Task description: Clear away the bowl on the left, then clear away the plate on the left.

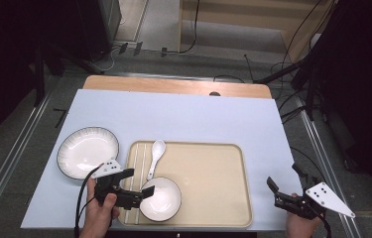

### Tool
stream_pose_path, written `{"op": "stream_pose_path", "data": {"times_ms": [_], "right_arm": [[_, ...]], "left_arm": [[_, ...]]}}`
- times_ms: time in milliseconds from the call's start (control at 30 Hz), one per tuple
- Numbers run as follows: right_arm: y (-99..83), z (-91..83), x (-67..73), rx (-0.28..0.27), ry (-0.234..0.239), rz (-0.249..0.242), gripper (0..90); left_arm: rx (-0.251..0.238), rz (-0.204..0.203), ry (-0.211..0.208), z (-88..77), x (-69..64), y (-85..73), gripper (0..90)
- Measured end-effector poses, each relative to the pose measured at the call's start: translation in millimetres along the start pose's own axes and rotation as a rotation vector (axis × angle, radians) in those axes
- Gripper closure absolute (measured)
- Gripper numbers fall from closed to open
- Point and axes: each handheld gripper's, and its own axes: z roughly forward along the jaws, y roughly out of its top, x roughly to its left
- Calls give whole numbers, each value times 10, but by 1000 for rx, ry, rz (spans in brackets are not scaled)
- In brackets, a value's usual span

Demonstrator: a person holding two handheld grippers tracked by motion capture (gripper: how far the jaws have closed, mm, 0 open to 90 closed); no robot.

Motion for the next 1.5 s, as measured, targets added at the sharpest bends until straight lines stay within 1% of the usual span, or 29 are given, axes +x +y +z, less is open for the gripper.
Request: {"op": "stream_pose_path", "data": {"times_ms": [67, 200, 233, 333, 433, 667, 767, 833, 900, 967, 1033, 1067, 1100, 1133, 1167, 1200, 1333, 1433, 1500], "right_arm": [[0, 2, 1, 0, 0, -1, 64], [3, 3, 3, -2, 1, -1, 64], [4, 1, 4, -2, 1, 1, 65], [1, -1, 0, -2, 1, 0, 65], [1, 1, 3, 0, 2, -2, 64], [-1, -1, 0, -4, 0, -1, 65], [-3, 0, -4, -3, -1, 3, 65], [-3, 1, -3, -3, -1, 2, 65], [-2, 0, 1, -2, -1, 1, 65], [-2, 0, 4, -1, 0, -2, 65], [-1, 0, 7, -1, 1, -2, 65], [0, 0, 7, -2, 2, -4, 65], [1, 0, 8, -2, 2, -5, 65], [1, 0, 9, -2, 1, -2, 65], [0, -1, 9, -2, 0, 1, 65], [-2, -3, 8, -3, 0, 4, 64], [-3, -5, 6, -2, -2, 3, 65], [-4, -8, 6, -4, -1, 4, 65], [-3, -7, 9, -3, -2, 4, 65]], "left_arm": [[-15, 0, -22, -35, 36, 1, 0], [-26, -9, -6, -77, 90, 2, 0], [-29, -9, 4, -90, 107, 4, 0], [-41, -16, 14, -119, 139, 8, 0], [-48, -18, 43, -150, 170, 19, 0], [-69, -20, 90, -231, 266, 46, 0], [-83, -18, 104, -276, 314, 63, 0], [-92, -24, 116, -302, 343, 74, 0], [-66, -40, 122, -307, 380, 96, 0], [-49, -32, 131, -315, 412, 109, 0], [-49, -44, 105, -330, 446, 124, 0], [-53, -46, 98, -339, 458, 133, 0], [-52, -48, 100, -344, 470, 143, 0], [-44, -39, 120, -341, 490, 156, 0], [-31, -39, 138, -333, 510, 167, 0], [-25, -34, 144, -332, 531, 175, 0], [-19, -53, 150, -330, 610, 204, 0], [-14, -48, 183, -330, 668, 247, 0], [-10, -44, 194, -341, 714, 292, 0]]}}
